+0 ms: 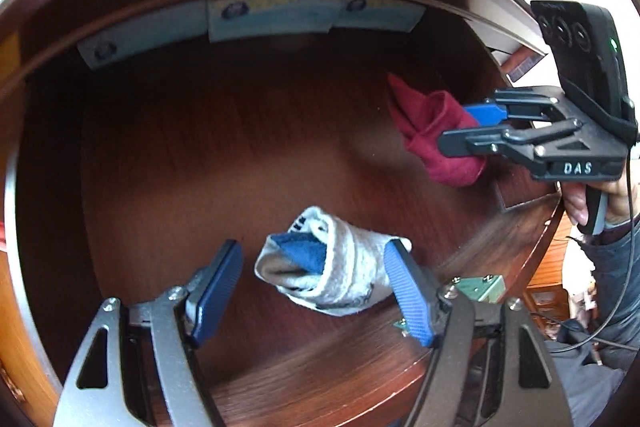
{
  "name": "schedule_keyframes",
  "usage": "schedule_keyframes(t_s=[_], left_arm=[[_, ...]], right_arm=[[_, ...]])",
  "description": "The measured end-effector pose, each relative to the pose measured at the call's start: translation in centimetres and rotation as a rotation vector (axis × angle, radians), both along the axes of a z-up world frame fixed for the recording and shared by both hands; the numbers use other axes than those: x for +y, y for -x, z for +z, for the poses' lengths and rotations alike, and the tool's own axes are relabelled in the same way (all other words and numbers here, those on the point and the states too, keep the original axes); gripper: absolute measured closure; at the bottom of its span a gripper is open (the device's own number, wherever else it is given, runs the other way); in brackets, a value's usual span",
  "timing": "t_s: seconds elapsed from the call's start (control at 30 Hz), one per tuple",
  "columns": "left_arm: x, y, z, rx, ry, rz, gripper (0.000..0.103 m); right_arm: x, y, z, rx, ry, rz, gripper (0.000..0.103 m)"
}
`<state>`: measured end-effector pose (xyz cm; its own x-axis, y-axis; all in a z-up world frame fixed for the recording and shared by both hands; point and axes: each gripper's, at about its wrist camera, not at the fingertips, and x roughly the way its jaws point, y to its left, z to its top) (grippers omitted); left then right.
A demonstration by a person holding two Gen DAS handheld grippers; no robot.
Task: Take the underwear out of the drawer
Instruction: 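Grasp the dark red sock with the right tool while the left tool grasps the grey-blue sock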
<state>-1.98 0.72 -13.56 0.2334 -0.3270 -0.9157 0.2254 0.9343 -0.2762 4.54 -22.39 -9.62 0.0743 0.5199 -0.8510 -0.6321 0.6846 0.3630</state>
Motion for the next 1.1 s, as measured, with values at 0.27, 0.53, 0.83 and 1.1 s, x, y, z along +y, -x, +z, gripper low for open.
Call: schedule_keyframes(t_s=[0.27,0.53,0.83,1.1], left_arm=[[-0.8,-1.2,-1.4,0.079,0.039,-0.001,0.034],[-1.1,-2.2,-2.7,0.149,0.104,-0.019,0.055],[-0.8,-1.0,-2.4,0.083,0.135,-0.018,0.092],[0.4,0.7,-0.4,-0.074,0.14,0.019,0.094]], right_arm=[[-0.3,0.3,-0.2,0.004,-0.02,0.012,0.068],[-0.6,0.4,-0.2,0.012,-0.031,0.007,0.068],[-0.7,0.4,-0.2,0.009,-0.033,-0.012,0.068],[-1.5,0.9,0.7,-0.046,-0.069,-0.052,0.068]])
